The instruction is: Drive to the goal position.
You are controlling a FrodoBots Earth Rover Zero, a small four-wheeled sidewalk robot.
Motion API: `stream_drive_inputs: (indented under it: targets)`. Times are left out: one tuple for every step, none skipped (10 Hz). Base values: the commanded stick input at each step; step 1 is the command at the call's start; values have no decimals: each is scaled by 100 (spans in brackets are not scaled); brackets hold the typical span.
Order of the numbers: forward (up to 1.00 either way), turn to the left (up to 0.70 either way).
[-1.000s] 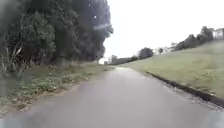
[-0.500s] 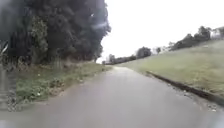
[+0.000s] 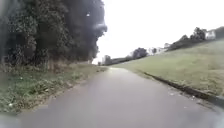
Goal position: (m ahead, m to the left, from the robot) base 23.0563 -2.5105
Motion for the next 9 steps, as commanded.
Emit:
stream_drive_inputs:
  targets:
    - [100,0]
    - [100,0]
    - [100,0]
    - [100,0]
    - [100,0]
    - [100,0]
    - [100,0]
    - [100,0]
    - [100,0]
